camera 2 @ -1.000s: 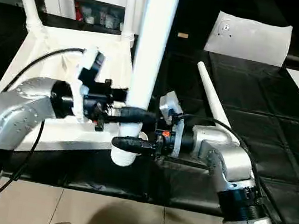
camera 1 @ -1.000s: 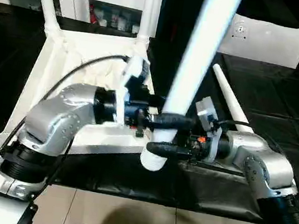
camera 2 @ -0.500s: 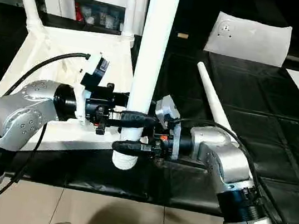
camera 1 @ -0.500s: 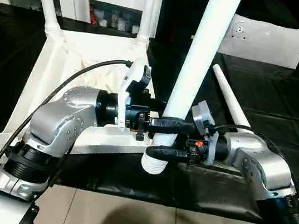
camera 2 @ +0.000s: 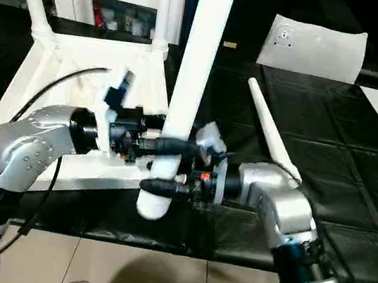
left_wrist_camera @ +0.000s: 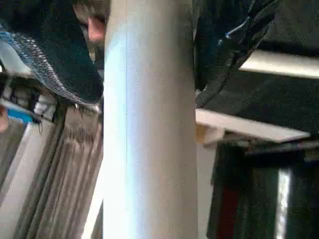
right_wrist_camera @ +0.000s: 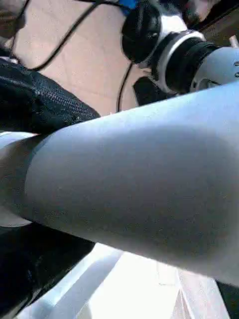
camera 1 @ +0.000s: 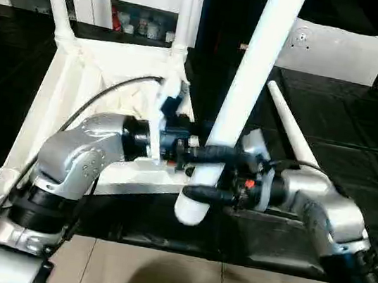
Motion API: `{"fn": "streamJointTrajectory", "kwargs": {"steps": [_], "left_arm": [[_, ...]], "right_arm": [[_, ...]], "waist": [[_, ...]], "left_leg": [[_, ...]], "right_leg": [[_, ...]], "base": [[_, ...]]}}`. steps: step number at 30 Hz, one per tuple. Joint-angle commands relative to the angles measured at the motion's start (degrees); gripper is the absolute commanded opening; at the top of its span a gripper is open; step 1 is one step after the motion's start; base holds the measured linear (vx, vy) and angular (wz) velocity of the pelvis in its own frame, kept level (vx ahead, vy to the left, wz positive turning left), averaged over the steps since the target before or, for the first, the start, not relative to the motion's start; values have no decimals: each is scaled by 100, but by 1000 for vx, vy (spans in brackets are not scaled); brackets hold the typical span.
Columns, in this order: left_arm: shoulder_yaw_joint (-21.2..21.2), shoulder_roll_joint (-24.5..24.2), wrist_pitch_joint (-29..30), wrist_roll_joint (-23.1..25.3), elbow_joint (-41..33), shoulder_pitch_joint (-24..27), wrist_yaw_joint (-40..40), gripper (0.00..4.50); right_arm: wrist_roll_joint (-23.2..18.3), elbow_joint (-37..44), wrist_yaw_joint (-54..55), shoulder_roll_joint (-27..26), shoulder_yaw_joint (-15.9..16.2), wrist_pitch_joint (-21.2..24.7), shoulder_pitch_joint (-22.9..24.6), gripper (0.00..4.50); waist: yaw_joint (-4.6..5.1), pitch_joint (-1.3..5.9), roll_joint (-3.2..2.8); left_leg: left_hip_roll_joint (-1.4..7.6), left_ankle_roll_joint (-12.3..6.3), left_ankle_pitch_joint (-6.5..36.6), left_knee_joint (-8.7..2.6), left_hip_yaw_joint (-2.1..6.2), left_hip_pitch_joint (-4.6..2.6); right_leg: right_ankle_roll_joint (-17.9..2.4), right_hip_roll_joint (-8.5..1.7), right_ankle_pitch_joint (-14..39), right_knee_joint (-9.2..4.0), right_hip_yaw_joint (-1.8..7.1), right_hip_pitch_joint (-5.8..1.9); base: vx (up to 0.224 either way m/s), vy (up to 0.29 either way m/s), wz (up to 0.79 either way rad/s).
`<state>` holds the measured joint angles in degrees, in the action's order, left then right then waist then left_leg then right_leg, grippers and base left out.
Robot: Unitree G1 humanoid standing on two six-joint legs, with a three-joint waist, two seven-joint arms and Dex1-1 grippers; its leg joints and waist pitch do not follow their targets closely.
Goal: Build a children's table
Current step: Pick table leg
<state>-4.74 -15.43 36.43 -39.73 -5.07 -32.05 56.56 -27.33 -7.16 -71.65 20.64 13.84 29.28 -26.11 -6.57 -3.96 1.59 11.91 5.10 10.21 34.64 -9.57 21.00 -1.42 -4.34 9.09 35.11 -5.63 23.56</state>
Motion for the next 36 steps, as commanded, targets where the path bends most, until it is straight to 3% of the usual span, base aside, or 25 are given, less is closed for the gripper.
{"fn": "streamJointTrajectory", "kwargs": {"steps": [1, 2, 5, 8, 10, 13, 14, 16, 19, 22, 26, 31, 36], "left_arm": [[151, 93, -65, -124, -113, 25, -161, 337], [167, 109, -76, -131, -115, 29, -180, 344], [724, 646, -304, -459, -120, 106, -973, 351], [1037, 833, -364, -553, -145, 123, -1466, 356], [1413, 985, -511, -629, -125, 85, -1944, 356], [1566, 1000, -587, -541, -95, 72, -2210, 356], [1548, 923, -601, -305, -31, 65, -2350, 356], [1188, 497, -642, 865, 289, 34, -2863, 356], [536, 4, -798, 1723, 395, 54, -2904, 356], [316, 17, -803, 1771, 227, 17, -2885, 356], [56, 90, -752, 1693, -155, -53, -2744, 356], [-215, 152, -784, 1696, -552, -23, -2528, 356], [-208, 171, -847, 1737, -540, 35, -2602, 356]], "right_arm": [[-135, 51, 78, 9, -180, -16, 19, 194], [-141, 52, 86, 4, -188, -14, 21, 194], [-187, 4, 379, -183, -431, -140, 32, 194], [-158, -62, 706, -362, -614, -280, 6, 194], [-27, -196, 1113, -524, -743, -480, -33, 193], [38, -239, 1318, -603, -795, -578, -43, 192], [53, -220, 1382, -635, -800, -584, -42, 192], [206, -125, 1616, -741, -763, -624, -30, 192], [521, -171, 1826, -757, -575, -823, -51, 192], [694, -326, 2077, -839, -539, -956, -108, 192], [933, -517, 2426, -893, -540, -1093, -191, 192], [1060, -650, 2657, -954, -623, -1214, -238, 192], [1202, -835, 2965, -1023, -672, -1423, -316, 192]], "waist": [[-12, 449, -18], [-12, 453, -17], [-7, 442, -3], [-12, 452, -22], [5, 448, -9], [15, 452, 9], [13, 453, 1], [47, 439, 29], [33, 458, -3], [23, 473, -22], [24, 474, -26], [50, 442, -14], [87, 440, -10]], "left_leg": [[100, -61, 1137, -373, 8, -29], [102, -55, 1155, -369, 8, -36], [95, -44, 1206, -361, 4, -24], [83, -47, 1180, -361, 14, -23], [79, -21, 1235, -358, 14, -26], [72, -12, 1192, -362, 17, -29], [74, -34, 1165, -365, 14, -42], [92, -54, 1235, -408, 38, -44], [82, -3, 1176, -407, 47, -67], [125, 54, 1082, -412, 43, -70], [125, 89, 1068, -411, 32, -42], [98, 66, 1247, -407, 18, -37], [78, 76, 1308, -399, 22, -35]], "right_leg": [[-644, -351, 2253, -505, 257, -350], [-629, -354, 2278, -505, 260, -350], [-561, -361, 2471, -544, 244, -358], [-450, -347, 2553, -552, 230, -354], [-398, -347, 2646, -577, 213, -342], [-289, -339, 2688, -584, 210, -338], [-274, -328, 2631, -581, 215, -332], [-69, -290, 2651, -580, 219, -305], [60, -323, 2641, -574, 234, -303], [-404, -356, 2052, -476, 268, -302], [-694, -369, 1706, -428, 285, -336], [-501, -374, 2262, -509, 275, -341], [-370, -354, 2507, -541, 255, -324]], "base": [[0, 0, 0], [0, 0, 0], [0, 0, 0], [0, 0, 0], [0, 0, 0], [0, 0, 0], [0, 0, 0], [0, 0, 0], [0, 0, 0], [0, 0, 0], [0, 0, 0], [0, 0, 0], [0, 0, 0]]}}
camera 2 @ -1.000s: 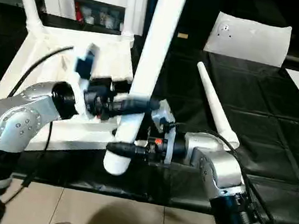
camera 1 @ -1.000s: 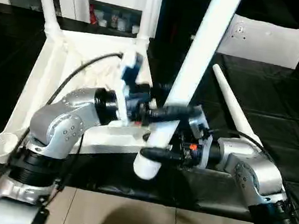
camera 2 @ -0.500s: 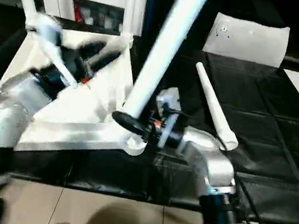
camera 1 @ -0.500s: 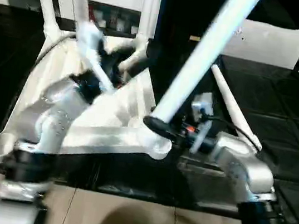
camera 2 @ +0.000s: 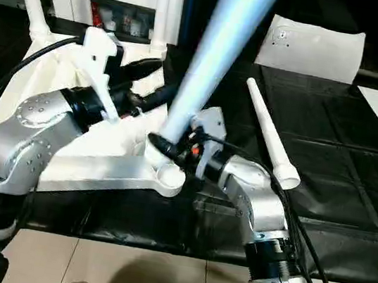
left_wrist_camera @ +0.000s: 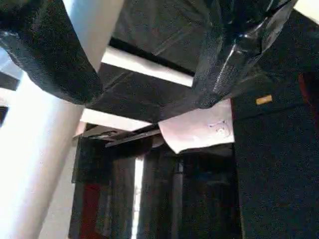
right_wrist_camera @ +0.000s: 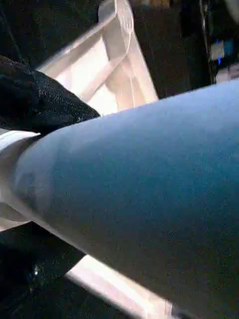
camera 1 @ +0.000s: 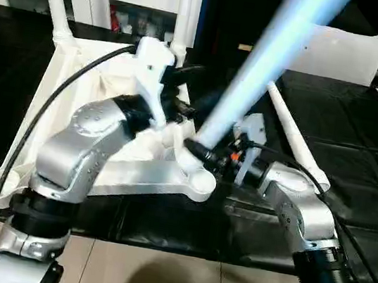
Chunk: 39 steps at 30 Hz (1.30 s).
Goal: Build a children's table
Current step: Pick table leg, then insert table leg to table base
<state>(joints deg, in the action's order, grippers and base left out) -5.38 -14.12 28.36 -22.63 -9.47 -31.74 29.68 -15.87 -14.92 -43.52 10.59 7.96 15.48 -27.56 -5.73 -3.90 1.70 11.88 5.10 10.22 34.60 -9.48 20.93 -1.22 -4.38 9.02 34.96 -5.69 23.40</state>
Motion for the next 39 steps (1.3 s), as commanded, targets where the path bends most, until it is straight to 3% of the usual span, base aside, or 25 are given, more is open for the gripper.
{"fn": "streamJointTrajectory", "kwargs": {"steps": [1, 5, 10, 15, 17, 20, 24, 25, 30, 33, 36, 39], "left_arm": [[-37, 15, -75, 56, 20, 15, 23, 356], [197, -212, -205, 253, 360, 107, -88, 356], [287, -675, -297, 416, 615, 407, 188, 373], [-236, -1298, -165, 387, 534, 873, 1177, 389], [-409, -1465, -77, 317, 461, 1007, 1514, 389], [-722, -1708, -82, 422, 512, 1169, 1921, 389], [-868, -1734, -352, 717, 839, 1183, 2003, 354], [-877, -1723, -379, 762, 909, 1161, 1979, 352], [-1089, -1768, -743, 1189, 1312, 1097, 1892, 311], [-1142, -1800, -878, 1267, 1412, 1112, 1939, 276], [-1093, -1771, -815, 1162, 1424, 1166, 2168, 264], [-1085, -1772, -816, 1128, 1452, 1180, 2274, 233]], "right_arm": [[67, -86, 302, -54, -164, -57, -195, 192], [109, -102, 622, -95, -350, -243, -187, 191], [-32, 83, 889, -44, -638, 76, -105, 191], [-305, 593, 1027, 9, -751, 777, 103, 191], [-354, 708, 1080, 23, -749, 979, 170, 191], [-334, 963, 1152, 48, -683, 1261, 350, 191], [-278, 1316, 1176, 50, -596, 1309, 609, 191], [-278, 1370, 1185, 52, -581, 1283, 651, 191], [-127, 1607, 1293, 27, -483, 1082, 886, 191], [-65, 1728, 1311, 31, -440, 1105, 959, 191], [-207, 1840, 1268, 80, -471, 1335, 1016, 191], [-279, 1839, 1181, 133, -473, 1394, 1036, 191]], "waist": [[13, 433, -34], [56, 443, -45], [74, 463, -76], [66, 465, -108], [65, 457, -152], [68, 416, -162], [89, 373, -149], [87, 367, -179], [118, 364, -183], [132, 373, -213], [143, 388, -205], [126, 382, -208]], "left_leg": [[82, 74, 1322, -398, 18, -31], [75, 94, 1365, -402, 26, -40], [82, 97, 1228, -408, 23, -50], [100, 70, 1136, -432, 21, -67], [105, 124, 1252, -434, 15, -88], [88, 189, 1616, -455, 18, -104], [55, 210, 2008, -459, 44, -146], [40, 208, 2004, -453, 49, -149], [14, 188, 2181, -435, 79, -185], [39, 174, 2303, -454, 101, -200], [66, 163, 2269, -491, 119, -163], [73, 156, 2286, -487, 99, -195]], "right_leg": [[-391, -346, 2513, -527, 259, -306], [-370, -326, 2414, -518, 254, -300], [-502, -310, 1972, -449, 278, -305], [-752, -311, 1497, -381, 306, -312], [-820, -319, 1575, -390, 310, -293], [-708, -320, 2052, -456, 307, -286], [-325, -343, 3066, -604, 261, -270], [-205, -342, 3236, -651, 247, -262], [45, -321, 3625, -752, 174, -225], [-40, -328, 3499, -744, 153, -234], [-175, -340, 3174, -701, 165, -286], [-314, -349, 3049, -678, 206, -251]], "base": [[0, 0, 0], [0, 0, 0], [0, 0, 0], [0, 0, 0], [0, 0, 0], [0, 0, 0], [0, 0, 0], [0, 0, 0], [0, 0, 0], [0, 0, 0], [0, 0, 0], [0, 0, 0]]}}
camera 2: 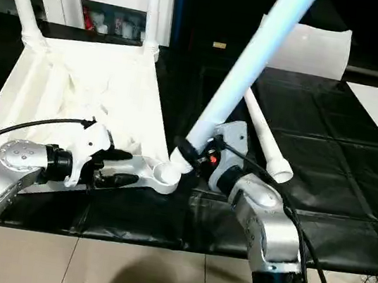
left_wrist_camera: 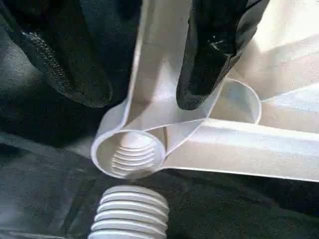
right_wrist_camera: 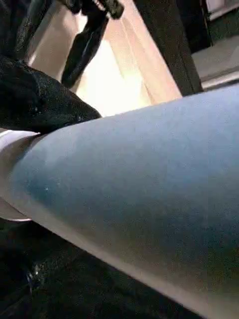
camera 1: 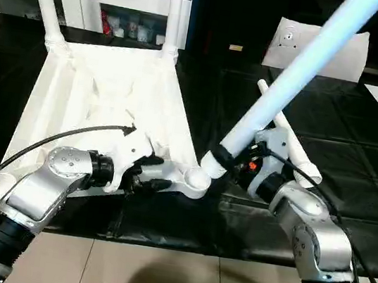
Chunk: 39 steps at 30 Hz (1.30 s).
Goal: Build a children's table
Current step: Insert table leg to table base
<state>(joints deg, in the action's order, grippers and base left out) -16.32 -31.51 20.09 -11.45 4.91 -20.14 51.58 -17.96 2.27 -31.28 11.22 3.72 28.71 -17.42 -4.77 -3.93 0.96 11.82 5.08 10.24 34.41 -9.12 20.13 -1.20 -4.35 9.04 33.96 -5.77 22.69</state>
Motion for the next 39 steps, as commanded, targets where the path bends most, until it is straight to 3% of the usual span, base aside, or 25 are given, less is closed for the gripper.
{"fn": "streamJointTrajectory", "kwargs": {"steps": [1, 18, 25, 29, 32, 39], "left_arm": [[2, -40, 2, 18, 29, 19, 101, 229], [-302, -195, -286, 470, 464, -107, 426, 98], [-201, -124, -428, 436, 481, -90, 528, 42], [-293, -144, -517, 564, 617, -83, 573, 5], [-347, -155, -598, 627, 697, -108, 614, 2], [-445, -114, -1026, 756, 1101, -352, 894, 0]], "right_arm": [[-67, 111, -49, 76, -47, 69, 26, 191], [-82, 81, -92, 130, -7, 156, 55, 191], [-84, 78, -286, 198, 143, 151, 29, 191], [34, -19, -400, 246, 355, 149, -22, 191], [101, -102, -443, 234, 454, 128, -89, 191], [391, -739, -620, 259, 810, 14, -481, 191]], "waist": [[18, 389, -134], [-18, 434, -152], [-16, 407, -153], [-10, 412, -144], [10, 423, -141], [31, 390, -120]], "left_leg": [[78, 155, 2226, -468, 57, -104], [103, 193, 1690, -483, 24, -49], [93, 178, 1897, -482, 30, -72], [99, 173, 1853, -490, 40, -55], [102, 176, 1778, -484, 31, -49], [79, 164, 2002, -471, 27, -90]], "right_leg": [[-349, -359, 2988, -567, 229, -188], [-749, -354, 1943, -395, 307, -262], [-594, -360, 2468, -474, 286, -239], [-568, -360, 2443, -464, 287, -252], [-647, -360, 2222, -432, 306, -251], [-530, -372, 2797, -514, 282, -207]], "base": [[0, 0, 0], [0, 0, 0], [0, 0, 0], [0, 0, 0], [0, 0, 0], [0, 0, 0]]}}
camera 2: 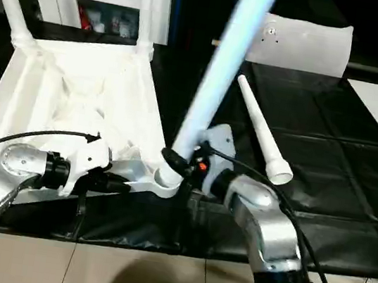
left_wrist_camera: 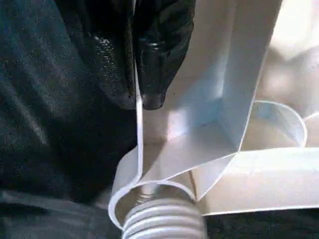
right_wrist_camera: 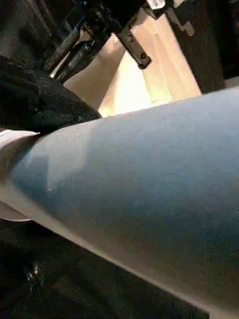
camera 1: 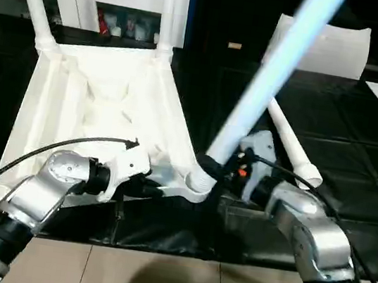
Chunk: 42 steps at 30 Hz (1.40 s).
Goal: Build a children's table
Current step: Insert table leg to table base
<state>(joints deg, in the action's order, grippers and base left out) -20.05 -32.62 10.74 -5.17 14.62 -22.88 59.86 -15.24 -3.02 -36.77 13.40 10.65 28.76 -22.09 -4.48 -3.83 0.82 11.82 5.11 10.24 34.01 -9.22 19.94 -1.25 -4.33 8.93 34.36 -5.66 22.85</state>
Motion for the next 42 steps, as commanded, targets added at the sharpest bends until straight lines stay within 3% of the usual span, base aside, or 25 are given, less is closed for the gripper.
{"fn": "streamJointTrajectory", "kwargs": {"steps": [1, 6, 13, 30, 35, 37, 42], "left_arm": [[-69, 0, -99, 126, 139, -84, 74, 0], [-48, 13, -253, 125, 341, -262, 271, 0], [15, 81, -433, 180, 749, -487, 254, 0], [107, 182, -708, 164, 957, -542, 384, 0], [150, 178, -684, 189, 986, -553, 311, 0], [158, 165, -689, 176, 964, -547, 344, 0], [144, 140, -713, 146, 901, -527, 442, 0]], "right_arm": [[124, -227, -77, 45, 125, 2, -22, 191], [146, -389, -281, 147, 234, 60, -140, 191], [170, -445, -473, 321, 283, 137, -182, 191], [-46, -885, -623, 135, 51, 3, -235, 191], [118, -775, -926, 282, 330, -346, -14, 191], [281, -806, -1043, 337, 515, -545, 67, 191], [366, -1038, -1194, 295, 658, -782, 103, 191]], "waist": [[1, 380, -113], [-17, 391, -83], [-54, 394, -89], [-57, 385, -101], [-69, 390, -105], [-65, 392, -139], [-61, 408, -141]], "left_leg": [[81, 167, 2027, -432, 44, -72], [92, 150, 1975, -436, 49, -65], [87, 149, 1931, -425, 44, -72], [89, 142, 2118, -431, 63, -81], [94, 131, 2118, -432, 61, -86], [94, 131, 2141, -433, 59, -83], [99, 94, 2049, -438, 56, -54]], "right_leg": [[-482, -380, 2916, -566, 262, -230], [-433, -383, 2921, -565, 263, -234], [-402, -391, 3017, -575, 253, -229], [-388, -400, 3183, -616, 215, -215], [-386, -407, 3153, -621, 221, -215], [-424, -397, 3058, -614, 226, -219], [-532, -393, 2845, -567, 244, -239]], "base": [[0, 0, 0], [0, 0, 0], [0, 0, 0], [0, 0, 0], [0, 0, 0], [0, 0, 0], [0, 0, 0]]}}
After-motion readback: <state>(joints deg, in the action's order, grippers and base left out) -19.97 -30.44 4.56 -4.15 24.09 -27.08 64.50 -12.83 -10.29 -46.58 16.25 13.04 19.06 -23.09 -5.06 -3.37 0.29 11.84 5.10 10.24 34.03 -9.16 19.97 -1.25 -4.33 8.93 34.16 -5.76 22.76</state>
